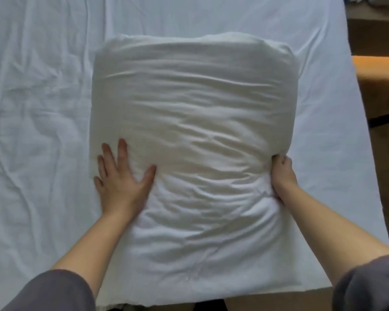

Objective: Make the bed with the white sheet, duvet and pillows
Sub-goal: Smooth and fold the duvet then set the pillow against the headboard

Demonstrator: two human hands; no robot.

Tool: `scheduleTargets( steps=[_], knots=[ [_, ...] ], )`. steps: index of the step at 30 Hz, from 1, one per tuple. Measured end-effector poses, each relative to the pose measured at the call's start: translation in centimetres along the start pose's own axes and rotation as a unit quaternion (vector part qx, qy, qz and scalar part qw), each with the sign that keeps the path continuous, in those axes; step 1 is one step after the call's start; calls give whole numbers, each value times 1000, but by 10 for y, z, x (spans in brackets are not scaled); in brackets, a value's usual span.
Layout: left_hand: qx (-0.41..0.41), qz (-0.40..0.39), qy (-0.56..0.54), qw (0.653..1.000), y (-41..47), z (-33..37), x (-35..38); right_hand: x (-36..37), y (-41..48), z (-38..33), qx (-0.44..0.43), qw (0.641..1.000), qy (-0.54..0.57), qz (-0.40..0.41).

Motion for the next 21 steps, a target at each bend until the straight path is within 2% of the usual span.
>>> scheduleTargets(
  steps=[4,7,10,13,16,21],
  knots=[
    [-34,-21,2,999,-23,-24,-15,-26,-22,-11,-44,995,60,-70],
    [-93,-52,-6,994,-52,-39,-20,-34,-47,-15,-54,991,76,-96],
    [-188,-78,-65,977,-66,-50,-20,-36,-60,-15,-58,990,71,-106],
    [-230,-94,-100,963,-73,-68,-15,-32,-64,-15,-60,992,54,-102],
    [-224,-115,-134,958,-54,-75,-15,-23,-65,-8,-44,996,31,-75],
    [-234,-171,-280,915,7,-85,-26,-6,-64,-5,-42,998,-41,-25]
  ],
)
Point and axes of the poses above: each hand's wrist, its own y-axis towards the middle knuckle, its own x-axis out of the palm, z = x × y, the point moved 1 cm from there along y, towards the middle knuckle, and after that the axes turned 15 degrees about -x, right-handed, at the moved point
